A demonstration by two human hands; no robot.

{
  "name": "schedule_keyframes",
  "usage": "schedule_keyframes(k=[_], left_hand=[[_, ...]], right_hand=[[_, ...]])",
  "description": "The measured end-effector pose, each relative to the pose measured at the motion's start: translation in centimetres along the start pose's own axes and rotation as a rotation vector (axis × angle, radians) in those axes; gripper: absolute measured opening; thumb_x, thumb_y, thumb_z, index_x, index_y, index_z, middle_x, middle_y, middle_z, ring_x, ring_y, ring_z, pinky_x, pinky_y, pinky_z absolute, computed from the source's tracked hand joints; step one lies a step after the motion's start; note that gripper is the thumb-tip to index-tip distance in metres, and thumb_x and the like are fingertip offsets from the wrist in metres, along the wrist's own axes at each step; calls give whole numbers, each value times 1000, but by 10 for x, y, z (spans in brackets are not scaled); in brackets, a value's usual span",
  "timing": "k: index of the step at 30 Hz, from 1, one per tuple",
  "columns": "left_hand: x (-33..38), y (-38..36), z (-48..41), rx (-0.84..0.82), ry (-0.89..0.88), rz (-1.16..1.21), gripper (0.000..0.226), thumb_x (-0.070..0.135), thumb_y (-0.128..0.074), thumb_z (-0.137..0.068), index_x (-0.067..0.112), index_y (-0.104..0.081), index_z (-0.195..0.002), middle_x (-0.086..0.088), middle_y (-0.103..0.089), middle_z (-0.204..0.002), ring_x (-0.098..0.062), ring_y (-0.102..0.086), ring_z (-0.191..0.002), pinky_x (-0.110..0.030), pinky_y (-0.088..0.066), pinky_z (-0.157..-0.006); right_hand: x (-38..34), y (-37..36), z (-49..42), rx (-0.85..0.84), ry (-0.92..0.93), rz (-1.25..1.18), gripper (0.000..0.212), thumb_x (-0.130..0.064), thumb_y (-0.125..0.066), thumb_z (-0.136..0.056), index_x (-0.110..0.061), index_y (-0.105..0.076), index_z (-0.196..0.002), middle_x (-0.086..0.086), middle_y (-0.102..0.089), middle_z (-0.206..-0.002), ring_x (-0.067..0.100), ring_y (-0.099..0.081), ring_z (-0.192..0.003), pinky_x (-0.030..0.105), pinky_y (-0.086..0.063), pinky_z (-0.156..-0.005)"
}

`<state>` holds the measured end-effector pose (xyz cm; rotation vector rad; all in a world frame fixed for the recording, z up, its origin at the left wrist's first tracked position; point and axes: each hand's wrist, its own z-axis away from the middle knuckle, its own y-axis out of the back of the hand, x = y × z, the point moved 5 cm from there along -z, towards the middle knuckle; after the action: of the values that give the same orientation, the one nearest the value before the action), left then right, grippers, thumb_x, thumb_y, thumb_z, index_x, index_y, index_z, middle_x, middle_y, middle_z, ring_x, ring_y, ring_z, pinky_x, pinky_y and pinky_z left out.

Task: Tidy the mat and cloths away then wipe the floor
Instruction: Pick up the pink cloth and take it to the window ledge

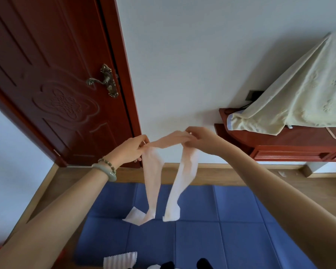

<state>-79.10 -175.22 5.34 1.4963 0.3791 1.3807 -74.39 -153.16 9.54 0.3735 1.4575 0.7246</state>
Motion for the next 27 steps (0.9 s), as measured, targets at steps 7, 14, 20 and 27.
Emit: schedule_keyframes(k=[7, 14, 20, 27], left_hand=[[65, 42, -3, 47, -183, -80, 22, 8, -43, -97, 21, -54, -111, 7, -60, -97, -13, -63, -90, -35, -53, -83], [116, 55, 12, 188, -488, 17, 38, -3, -50, -85, 19, -60, -114, 7, -61, -112, -5, -55, -105, -17, -44, -91], [54, 37, 8, 312, -335, 436, 84, 18, -68, -70, 27, -24, -141, 0, -33, -140, -10, -40, -124, -26, -43, -98], [-51, -87, 6, -175, 176, 310, 129, 24, -89, -59, 31, 2, -150, 0, -6, -159, -18, -14, -144, -41, -23, -116]], right_hand=[[6, -16, 5, -183, -132, 52, 90, -31, -80, -73, -30, -25, -144, 0, -44, -131, 17, -46, -120, 30, -40, -99], [-37, -15, -21, 77, 41, -135, 35, -25, -64, -85, -24, -54, -119, -2, -61, -99, 18, -63, -90, 30, -58, -62], [-63, 16, -24, 283, 70, -94, 27, -28, -61, -88, -11, -50, -71, 6, -58, -69, 22, -68, -58, 24, -53, -55], [-101, 49, -11, 383, 138, -258, 22, -21, -59, -83, -3, -63, -96, 16, -70, -85, 25, -71, -70, 48, -59, -66]])
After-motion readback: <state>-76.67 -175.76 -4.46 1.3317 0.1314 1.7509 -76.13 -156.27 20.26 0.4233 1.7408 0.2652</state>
